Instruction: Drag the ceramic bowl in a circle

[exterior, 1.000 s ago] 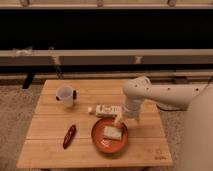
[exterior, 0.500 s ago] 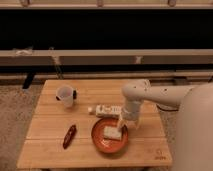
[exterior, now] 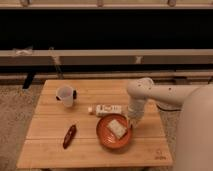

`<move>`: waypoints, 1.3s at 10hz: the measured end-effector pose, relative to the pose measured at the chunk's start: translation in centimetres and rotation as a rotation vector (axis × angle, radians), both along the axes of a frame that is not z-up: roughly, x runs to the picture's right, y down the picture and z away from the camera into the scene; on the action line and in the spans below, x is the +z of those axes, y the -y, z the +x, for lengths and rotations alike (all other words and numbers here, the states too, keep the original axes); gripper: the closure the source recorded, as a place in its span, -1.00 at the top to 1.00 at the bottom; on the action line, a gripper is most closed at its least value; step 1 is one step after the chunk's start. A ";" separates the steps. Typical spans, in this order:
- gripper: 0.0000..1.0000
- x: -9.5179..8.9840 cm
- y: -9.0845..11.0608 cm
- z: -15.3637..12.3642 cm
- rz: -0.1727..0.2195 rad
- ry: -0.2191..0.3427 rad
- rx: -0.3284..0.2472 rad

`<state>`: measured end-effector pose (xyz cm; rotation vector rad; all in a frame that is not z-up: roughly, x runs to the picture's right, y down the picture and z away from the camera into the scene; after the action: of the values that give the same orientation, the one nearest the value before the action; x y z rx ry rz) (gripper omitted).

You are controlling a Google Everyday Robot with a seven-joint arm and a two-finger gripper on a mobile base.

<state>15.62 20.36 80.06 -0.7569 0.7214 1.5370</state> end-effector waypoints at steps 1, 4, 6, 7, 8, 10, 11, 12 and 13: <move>-1.00 -0.2 0.3 1.1 0.007 -0.025 0.009; -1.00 -1.3 0.9 5.9 0.020 -0.122 0.026; -1.00 -2.9 1.4 9.9 0.025 -0.189 0.021; -1.00 -4.0 1.6 11.0 0.021 -0.201 0.011; -1.00 -5.0 1.5 11.8 0.015 -0.200 -0.007; -1.00 -6.5 0.5 11.4 0.001 -0.168 -0.055; -1.00 -7.2 0.0 10.1 -0.007 -0.132 -0.092; -1.00 -7.6 -0.3 8.4 -0.013 -0.094 -0.126; -1.00 -7.8 -0.5 6.8 -0.018 -0.060 -0.155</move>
<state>22.39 20.81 72.22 -0.6546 0.8204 1.4196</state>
